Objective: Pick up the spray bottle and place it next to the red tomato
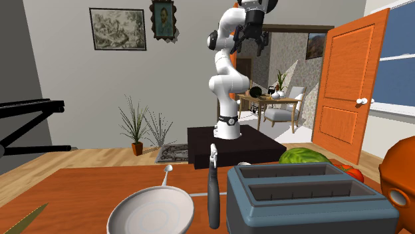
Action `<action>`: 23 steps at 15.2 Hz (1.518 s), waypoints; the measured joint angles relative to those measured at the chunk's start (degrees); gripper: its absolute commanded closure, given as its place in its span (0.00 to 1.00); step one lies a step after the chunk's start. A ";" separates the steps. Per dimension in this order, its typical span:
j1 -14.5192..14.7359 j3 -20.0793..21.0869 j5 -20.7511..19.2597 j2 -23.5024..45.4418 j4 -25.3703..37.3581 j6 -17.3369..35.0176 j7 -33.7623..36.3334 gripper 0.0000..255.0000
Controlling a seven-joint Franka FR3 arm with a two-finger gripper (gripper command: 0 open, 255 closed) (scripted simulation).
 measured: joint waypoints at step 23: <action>-3.78 -14.76 -1.55 32.16 -0.94 35.54 -11.29 0.00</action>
